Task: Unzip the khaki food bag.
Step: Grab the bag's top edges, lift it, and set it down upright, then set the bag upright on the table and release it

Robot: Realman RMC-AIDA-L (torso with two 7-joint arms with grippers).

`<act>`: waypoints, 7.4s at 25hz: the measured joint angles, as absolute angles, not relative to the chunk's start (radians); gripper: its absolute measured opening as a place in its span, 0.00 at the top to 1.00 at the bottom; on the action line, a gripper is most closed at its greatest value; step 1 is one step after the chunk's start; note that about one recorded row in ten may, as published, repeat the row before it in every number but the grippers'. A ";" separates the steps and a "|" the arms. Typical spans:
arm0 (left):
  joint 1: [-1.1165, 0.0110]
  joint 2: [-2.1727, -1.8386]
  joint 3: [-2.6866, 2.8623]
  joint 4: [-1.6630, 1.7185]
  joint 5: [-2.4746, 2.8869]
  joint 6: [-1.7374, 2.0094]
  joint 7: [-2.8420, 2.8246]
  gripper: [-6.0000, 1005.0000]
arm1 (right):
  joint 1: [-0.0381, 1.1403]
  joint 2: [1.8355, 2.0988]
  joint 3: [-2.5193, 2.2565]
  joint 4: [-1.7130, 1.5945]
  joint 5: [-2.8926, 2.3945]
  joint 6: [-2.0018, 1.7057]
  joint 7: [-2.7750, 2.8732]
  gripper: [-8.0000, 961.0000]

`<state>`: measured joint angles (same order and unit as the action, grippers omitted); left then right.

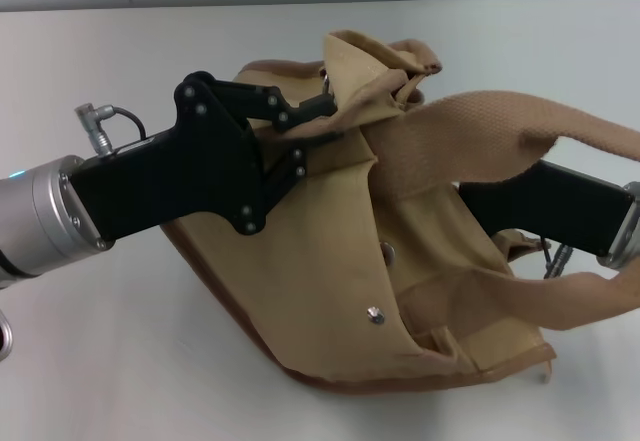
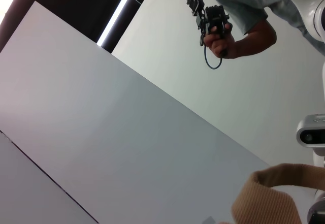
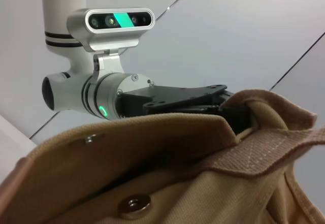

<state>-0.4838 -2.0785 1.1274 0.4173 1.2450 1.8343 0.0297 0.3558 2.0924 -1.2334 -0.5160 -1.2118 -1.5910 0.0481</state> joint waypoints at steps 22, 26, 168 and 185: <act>-0.479 -2.079 1.127 0.417 1.246 1.838 0.028 0.92 | 0.373 2.092 -1.275 -0.462 -1.186 -1.589 -0.019 0.97; -0.479 -2.079 1.127 0.417 1.246 1.838 0.028 0.92 | 0.366 2.091 -1.275 -0.463 -1.186 -1.595 -0.019 0.99; -0.408 -2.080 1.127 0.133 1.176 1.776 0.079 0.92 | 0.460 2.088 -0.699 -0.447 -1.480 -1.417 0.421 0.88; -0.383 -2.080 1.115 0.028 1.081 1.827 0.035 0.54 | 0.413 2.087 -0.707 -0.414 -1.280 -1.494 0.424 0.74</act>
